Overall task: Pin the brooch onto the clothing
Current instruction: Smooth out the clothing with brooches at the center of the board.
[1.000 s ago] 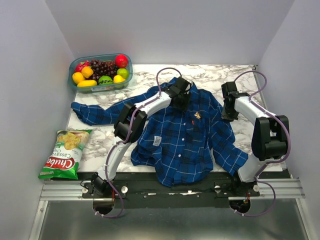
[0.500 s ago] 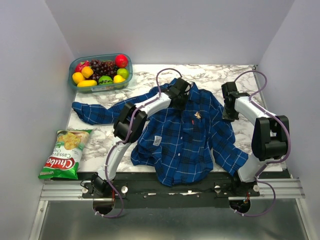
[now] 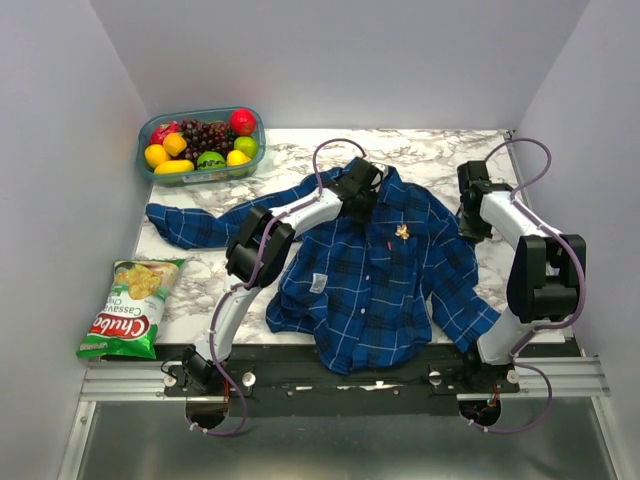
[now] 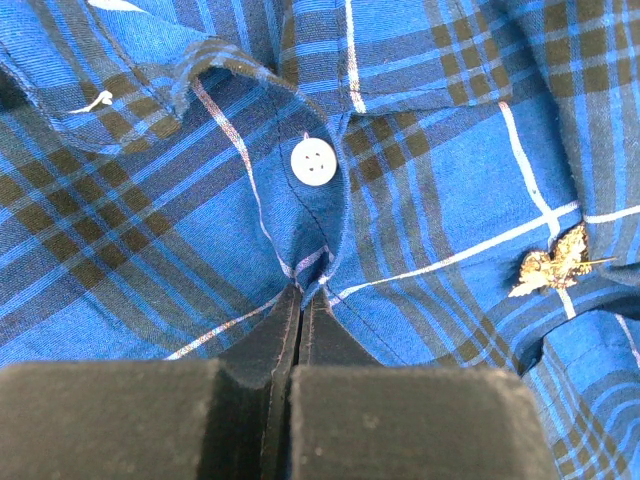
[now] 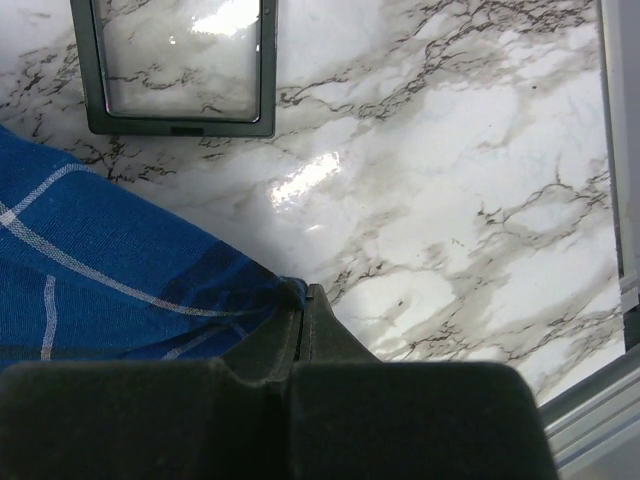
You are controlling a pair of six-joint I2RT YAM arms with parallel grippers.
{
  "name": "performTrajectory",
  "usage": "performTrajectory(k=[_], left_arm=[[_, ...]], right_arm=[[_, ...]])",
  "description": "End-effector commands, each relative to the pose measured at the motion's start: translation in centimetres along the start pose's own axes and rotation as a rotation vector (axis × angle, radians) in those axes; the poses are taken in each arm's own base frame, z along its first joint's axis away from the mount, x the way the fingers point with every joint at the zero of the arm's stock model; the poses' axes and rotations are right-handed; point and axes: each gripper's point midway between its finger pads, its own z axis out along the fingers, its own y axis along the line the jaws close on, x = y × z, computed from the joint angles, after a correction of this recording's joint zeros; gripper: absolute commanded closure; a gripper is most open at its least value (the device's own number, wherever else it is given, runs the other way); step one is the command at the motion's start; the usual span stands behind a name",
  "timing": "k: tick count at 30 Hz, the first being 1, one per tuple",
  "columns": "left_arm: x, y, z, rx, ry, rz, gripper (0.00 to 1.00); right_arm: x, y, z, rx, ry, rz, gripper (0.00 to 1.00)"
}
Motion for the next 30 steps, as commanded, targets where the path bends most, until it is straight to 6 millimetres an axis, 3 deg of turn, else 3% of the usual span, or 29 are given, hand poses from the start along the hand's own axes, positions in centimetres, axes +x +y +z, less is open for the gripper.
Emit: performTrajectory(k=[1, 5, 9, 13, 14, 16, 17, 21, 24, 30], left_arm=[[5.5, 2.1, 0.6, -0.067, 0.166, 0.01, 1.0], [5.4, 2.1, 0.5, -0.068, 0.161, 0.012, 1.0], [5.6, 2.3, 0.6, -0.073, 0.161, 0.016, 1.0], [5.5, 2.1, 0.6, -0.071, 0.163, 0.023, 1.0], [5.4, 2.1, 0.6, -0.071, 0.16, 0.023, 1.0], [5.4, 2.1, 0.6, -0.07, 0.159, 0.024, 1.0], [5.4, 2.1, 0.6, -0.071, 0.162, 0.024, 1.0], [5.3, 2.0, 0.7, -0.069, 0.159, 0.023, 1.0], [5.4, 1.9, 0.8, -0.065, 0.163, 0.025, 1.0], [5.3, 1.8, 0.7, -0.064, 0.161, 0.029, 1.0]], right_arm=[[-1.2, -2.9, -0.2, 0.127, -0.022, -0.027, 0.99], [-1.4, -4.4, 0.5, 0.18, -0.011, -0.019, 0.99], [-1.5, -3.3, 0.2, 0.116, -0.006, -0.021, 0.99], [-1.9, -2.8, -1.9, 0.061, -0.051, -0.016, 0.59], [-2.2, -1.4, -3.6, 0.013, -0.096, -0.039, 0.53], [-2.2, -0.3, -5.1, -0.027, -0.136, -0.065, 0.43], [-2.1, 1.0, -6.5, -0.071, -0.166, -0.091, 0.41], [-0.8, 5.5, -8.5, -0.206, -0.178, -0.153, 0.41], [0.6, 9.2, -9.3, -0.293, -0.163, -0.217, 0.42], [3.3, 13.8, -7.5, -0.344, -0.072, -0.288, 0.47]])
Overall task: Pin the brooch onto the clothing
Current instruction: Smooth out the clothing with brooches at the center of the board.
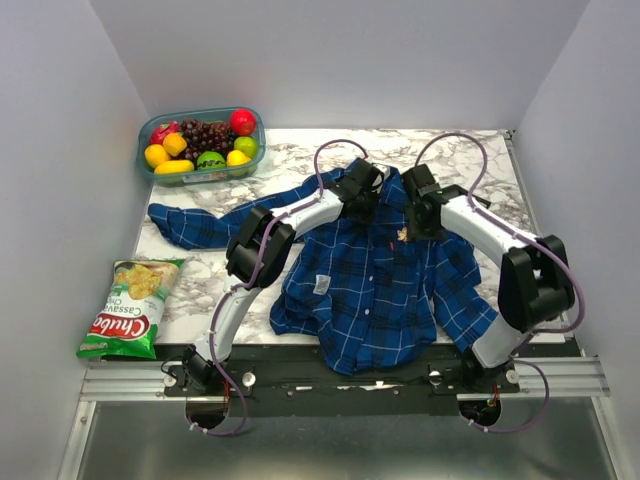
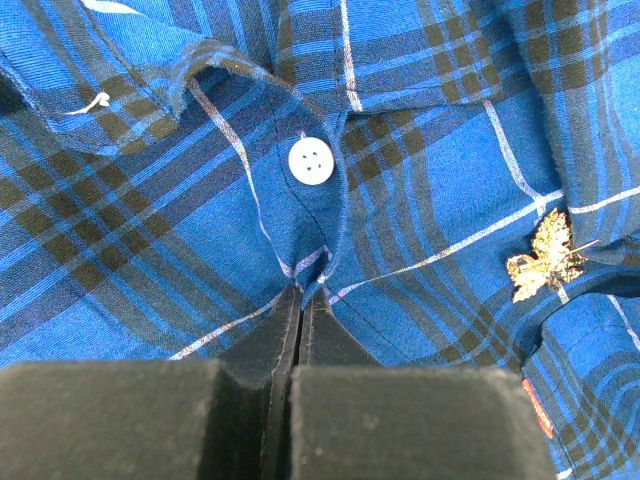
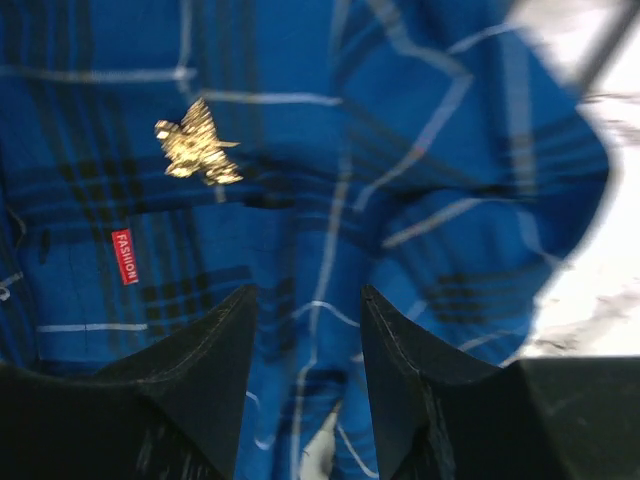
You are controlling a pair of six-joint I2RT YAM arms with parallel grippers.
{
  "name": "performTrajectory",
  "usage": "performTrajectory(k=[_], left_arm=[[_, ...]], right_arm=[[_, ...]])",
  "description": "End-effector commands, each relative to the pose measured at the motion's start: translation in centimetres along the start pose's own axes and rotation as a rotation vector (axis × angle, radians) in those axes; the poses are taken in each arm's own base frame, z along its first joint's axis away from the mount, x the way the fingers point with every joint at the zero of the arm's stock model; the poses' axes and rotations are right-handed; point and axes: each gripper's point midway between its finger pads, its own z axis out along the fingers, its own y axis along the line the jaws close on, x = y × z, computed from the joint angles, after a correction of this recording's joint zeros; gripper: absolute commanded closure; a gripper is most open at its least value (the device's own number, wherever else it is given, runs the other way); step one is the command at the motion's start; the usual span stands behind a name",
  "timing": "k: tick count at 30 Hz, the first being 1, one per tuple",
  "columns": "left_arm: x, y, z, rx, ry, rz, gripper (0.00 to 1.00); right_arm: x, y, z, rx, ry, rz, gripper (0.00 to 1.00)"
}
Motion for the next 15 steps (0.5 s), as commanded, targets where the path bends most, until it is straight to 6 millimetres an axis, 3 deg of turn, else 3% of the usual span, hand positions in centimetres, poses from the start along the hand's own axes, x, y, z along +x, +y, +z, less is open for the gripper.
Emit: performTrajectory(k=[1, 6, 8, 12, 13, 15], left_arm=[[5.2, 2.3, 0.6, -0.077, 0.17, 0.011, 1.0], [5.1, 2.4, 0.6, -0.077, 0.167, 0.01, 1.0], [5.1, 2.4, 0.6, -0.077, 0.167, 0.011, 1.0], [5.2, 2.3, 0.6, -0.077, 0.169, 0.014, 1.0], [5.1, 2.3, 0.5, -0.076, 0.167, 0.014, 1.0], [5.2, 2.3, 0.5, -0.076, 0.167, 0.014, 1.0]], right_arm=[[0.7, 3.1, 1.7, -0.067, 0.053, -0.007, 0.47], [0.7, 3.9, 3.2, -0.061, 0.072, -0.008, 0.5], [0.4, 3.7, 3.7, -0.027, 0.072, 0.004, 0.57], [1.4, 2.4, 4.7, 0.056, 0.119, 0.009, 0.77], [1.5, 2.1, 4.7, 0.069, 0.125, 0.018, 0.89], [2.4, 1.2, 4.9, 0.081, 0.144, 0.041, 0.97]])
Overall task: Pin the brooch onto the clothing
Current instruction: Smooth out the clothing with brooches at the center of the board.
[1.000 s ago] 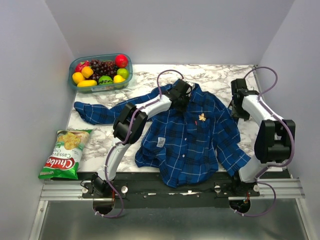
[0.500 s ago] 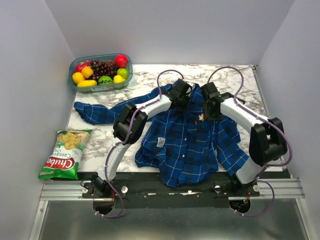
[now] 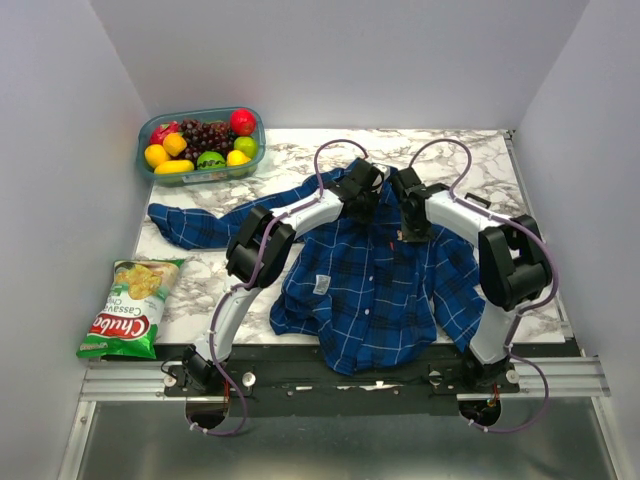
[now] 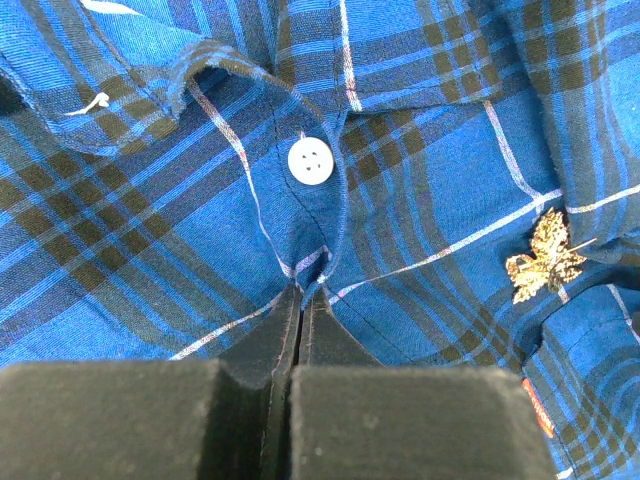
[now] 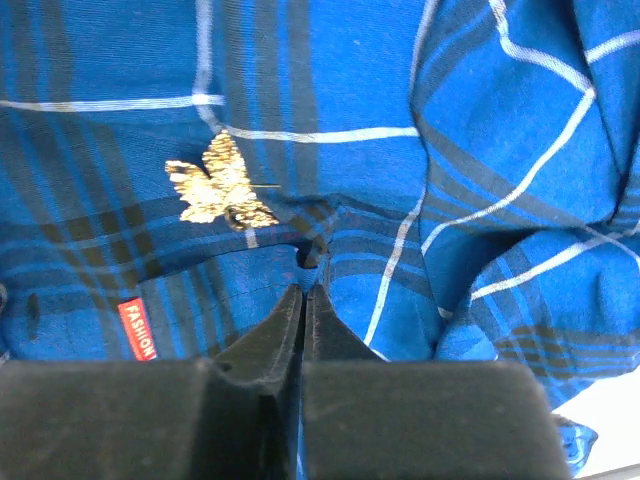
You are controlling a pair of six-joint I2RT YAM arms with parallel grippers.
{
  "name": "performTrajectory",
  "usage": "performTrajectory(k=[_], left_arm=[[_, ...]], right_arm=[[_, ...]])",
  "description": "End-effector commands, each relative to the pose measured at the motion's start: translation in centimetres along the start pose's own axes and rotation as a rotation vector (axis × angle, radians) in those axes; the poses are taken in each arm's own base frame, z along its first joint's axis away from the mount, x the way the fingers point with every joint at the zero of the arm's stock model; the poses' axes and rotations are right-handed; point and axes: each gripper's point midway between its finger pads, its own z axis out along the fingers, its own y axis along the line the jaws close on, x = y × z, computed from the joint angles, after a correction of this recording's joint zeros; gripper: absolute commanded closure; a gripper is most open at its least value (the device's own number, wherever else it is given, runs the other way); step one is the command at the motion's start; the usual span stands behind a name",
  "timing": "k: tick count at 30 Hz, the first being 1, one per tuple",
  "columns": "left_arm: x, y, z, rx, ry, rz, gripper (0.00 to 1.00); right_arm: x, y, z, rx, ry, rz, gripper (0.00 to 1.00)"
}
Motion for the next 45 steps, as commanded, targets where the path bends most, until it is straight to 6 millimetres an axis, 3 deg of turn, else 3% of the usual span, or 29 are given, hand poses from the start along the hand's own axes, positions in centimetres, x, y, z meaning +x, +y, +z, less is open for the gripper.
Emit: performTrajectory(k=[1, 10, 15, 18, 19, 20, 23, 28, 36, 45], left_arm=[[5.2, 2.3, 0.6, -0.077, 0.167, 0.014, 1.0], [5.2, 2.3, 0.6, -0.084, 0.166, 0.019, 1.0], [5.3, 2.3, 0.6, -0.085, 0.167, 0.022, 1.0], [5.3, 2.3, 0.6, -0.086, 0.168, 0.024, 1.0], [5.4, 2.3, 0.6, -0.086, 0.168, 0.024, 1.0], [5.4, 2.4, 0.6, -0.087, 0.168, 0.023, 1.0], [5.3, 2.3, 0.6, -0.086, 0.167, 0.026, 1.0], [5.2, 2.2, 0.6, -0.083, 0.164, 0.026, 1.0], [5.2, 2.2, 0.6, -0.084, 0.166, 0.028, 1.0], [5.2, 2.1, 0.6, -0.082, 0.165, 0.029, 1.0]], right_arm=[[0.5, -2.0, -0.1, 0.051, 0.01, 0.074, 0.99], [3.2, -3.0, 0.9, -0.176, 0.054, 0.309, 0.99], [1.9, -3.0, 0.0, -0.217, 0.014, 0.298, 0.95], [-0.1, -3.1, -2.0, -0.236, -0.054, 0.28, 0.78], [-0.5, -3.2, -2.5, -0.236, -0.073, 0.272, 0.62], [-1.0, -3.1, -3.0, -0.235, -0.093, 0.262, 0.55], [-2.5, -2.6, -4.5, -0.212, -0.144, 0.218, 0.45], [-3.6, -1.9, -4.4, -0.101, -0.144, 0.157, 0.46], [-3.6, 1.8, -2.1, -0.048, -0.098, 0.04, 0.55], [-2.8, 2.0, 0.3, 0.041, -0.052, 0.023, 0.59]])
